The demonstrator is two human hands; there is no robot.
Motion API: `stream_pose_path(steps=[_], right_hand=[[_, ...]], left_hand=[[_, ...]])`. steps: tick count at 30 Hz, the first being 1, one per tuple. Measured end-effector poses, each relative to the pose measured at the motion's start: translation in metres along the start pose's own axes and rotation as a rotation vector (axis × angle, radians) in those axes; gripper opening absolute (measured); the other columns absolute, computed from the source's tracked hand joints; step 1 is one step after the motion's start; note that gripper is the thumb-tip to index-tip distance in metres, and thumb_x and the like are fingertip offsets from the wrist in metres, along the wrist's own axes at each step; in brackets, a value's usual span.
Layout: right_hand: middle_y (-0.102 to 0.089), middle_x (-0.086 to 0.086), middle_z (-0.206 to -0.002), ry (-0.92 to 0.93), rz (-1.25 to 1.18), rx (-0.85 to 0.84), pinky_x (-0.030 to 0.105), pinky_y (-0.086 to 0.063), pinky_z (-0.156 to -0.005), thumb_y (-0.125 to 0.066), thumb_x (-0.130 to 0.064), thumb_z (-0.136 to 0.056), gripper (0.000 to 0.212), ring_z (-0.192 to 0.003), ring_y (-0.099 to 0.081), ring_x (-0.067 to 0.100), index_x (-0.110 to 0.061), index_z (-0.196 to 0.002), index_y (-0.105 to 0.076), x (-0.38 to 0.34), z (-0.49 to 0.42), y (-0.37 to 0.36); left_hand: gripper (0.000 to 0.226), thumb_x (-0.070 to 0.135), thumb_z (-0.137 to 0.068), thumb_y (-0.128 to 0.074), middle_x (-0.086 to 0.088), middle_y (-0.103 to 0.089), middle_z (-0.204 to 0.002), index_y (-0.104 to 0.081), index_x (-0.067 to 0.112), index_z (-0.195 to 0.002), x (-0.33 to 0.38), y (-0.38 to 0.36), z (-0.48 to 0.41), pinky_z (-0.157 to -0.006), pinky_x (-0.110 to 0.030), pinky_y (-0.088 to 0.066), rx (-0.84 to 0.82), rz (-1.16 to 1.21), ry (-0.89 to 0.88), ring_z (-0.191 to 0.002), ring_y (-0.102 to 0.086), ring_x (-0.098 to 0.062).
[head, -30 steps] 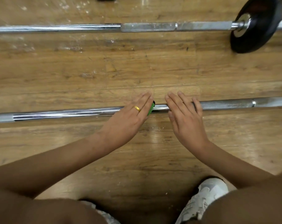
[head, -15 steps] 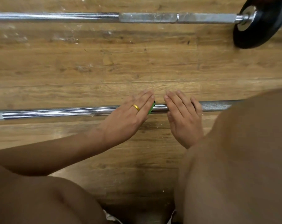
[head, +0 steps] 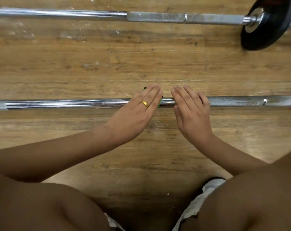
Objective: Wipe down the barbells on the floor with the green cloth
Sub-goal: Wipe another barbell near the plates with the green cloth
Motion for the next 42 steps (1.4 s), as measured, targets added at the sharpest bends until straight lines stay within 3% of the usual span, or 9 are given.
stream_pose_path(steps=[4,12,18,23,26,29,31,36,42], right_hand=[[-0.047,0.000,-0.153,-0.016,-0.012,-0.030,0.046,-0.026,-0.115,-0.039,-0.023,-0.108,0.042,-0.144,-0.038,0.021,-0.014,-0.149,-0.047,0.000,-0.002,0.003],[-0.038,0.002,-0.158,-0.039,0.003,-0.211,0.047,-0.009,-0.123,-0.038,-0.044,-0.101,0.060,-0.150,-0.025,0.021,-0.014,-0.153,-0.037,0.001,-0.010,0.013],[-0.033,0.004,-0.160,-0.059,0.033,-0.270,0.049,-0.003,-0.123,-0.032,-0.043,-0.100,0.063,-0.153,-0.016,0.023,-0.012,-0.155,-0.032,-0.003,-0.016,0.014],[-0.026,0.002,-0.164,-0.066,0.029,-0.302,0.049,0.001,-0.124,-0.029,-0.047,-0.101,0.065,-0.155,-0.007,0.022,-0.013,-0.157,-0.025,0.000,-0.018,0.010],[-0.025,0.002,-0.164,-0.084,0.023,-0.319,0.049,0.003,-0.123,-0.028,-0.046,-0.102,0.065,-0.155,-0.006,0.023,-0.013,-0.157,-0.024,-0.001,-0.021,0.010],[-0.028,0.004,-0.163,-0.088,0.027,-0.308,0.050,0.002,-0.122,-0.033,-0.041,-0.103,0.062,-0.155,-0.008,0.024,-0.011,-0.157,-0.027,-0.003,-0.024,0.010],[-0.030,0.005,-0.162,-0.092,0.023,-0.293,0.050,0.001,-0.122,-0.039,-0.038,-0.103,0.060,-0.154,-0.011,0.025,-0.011,-0.156,-0.028,-0.004,-0.024,0.011],[-0.032,0.005,-0.161,-0.105,0.022,-0.271,0.048,0.004,-0.122,-0.033,-0.043,-0.100,0.063,-0.154,-0.012,0.025,-0.011,-0.155,-0.031,-0.006,-0.025,0.011],[-0.038,0.006,-0.156,-0.129,0.029,-0.240,0.053,0.002,-0.123,-0.038,-0.051,-0.095,0.069,-0.152,-0.015,0.027,-0.010,-0.151,-0.035,-0.010,-0.026,0.008]], left_hand=[[0.057,-0.003,-0.102,-0.032,-0.028,-0.018,-0.163,-0.016,-0.009,-0.156,-0.008,0.007,0.003,-0.123,-0.048,-0.024,-0.023,-0.020,-0.067,-0.153,-0.019,-0.039],[0.049,0.004,-0.102,-0.044,-0.026,-0.044,-0.151,-0.037,-0.006,-0.150,-0.022,0.019,0.024,-0.117,-0.050,-0.032,0.035,0.201,0.423,-0.137,-0.042,-0.040],[0.051,0.015,-0.107,-0.039,-0.021,-0.035,-0.159,-0.030,-0.003,-0.154,-0.006,0.019,-0.010,-0.122,-0.037,-0.017,-0.027,0.138,0.268,-0.147,-0.032,-0.033],[0.040,0.015,-0.103,-0.042,-0.020,-0.068,-0.110,-0.049,0.004,-0.141,-0.042,0.019,0.011,-0.118,-0.041,-0.021,0.034,0.151,0.547,-0.098,-0.063,-0.039],[0.041,0.007,-0.102,-0.047,-0.023,-0.056,-0.140,-0.048,-0.004,-0.141,-0.030,0.019,0.019,-0.114,-0.042,-0.031,0.062,0.174,0.517,-0.127,-0.051,-0.039],[0.052,0.006,-0.103,-0.044,-0.018,-0.037,-0.158,-0.033,-0.001,-0.152,-0.005,0.009,-0.009,-0.122,-0.042,-0.021,0.019,0.136,0.337,-0.148,-0.031,-0.033],[0.056,0.004,-0.101,-0.045,-0.017,-0.034,-0.160,-0.030,0.000,-0.154,-0.004,0.008,-0.017,-0.123,-0.039,-0.021,0.006,0.120,0.298,-0.149,-0.030,-0.032],[0.046,-0.004,-0.095,-0.050,-0.024,-0.050,-0.146,-0.047,-0.006,-0.142,-0.031,0.014,0.024,-0.109,-0.044,-0.037,0.083,0.189,0.606,-0.132,-0.048,-0.041],[0.060,-0.004,-0.093,-0.047,-0.022,-0.040,-0.155,-0.035,-0.004,-0.151,-0.005,0.010,-0.012,-0.120,-0.039,-0.024,0.038,0.137,0.358,-0.145,-0.035,-0.035]])
Point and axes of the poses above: each hand's wrist, its own z-axis away from the middle knuckle, its own y-axis out of the back of the hand, x = y × z, the point moved 2 cm from there along -z, towards the middle knuckle
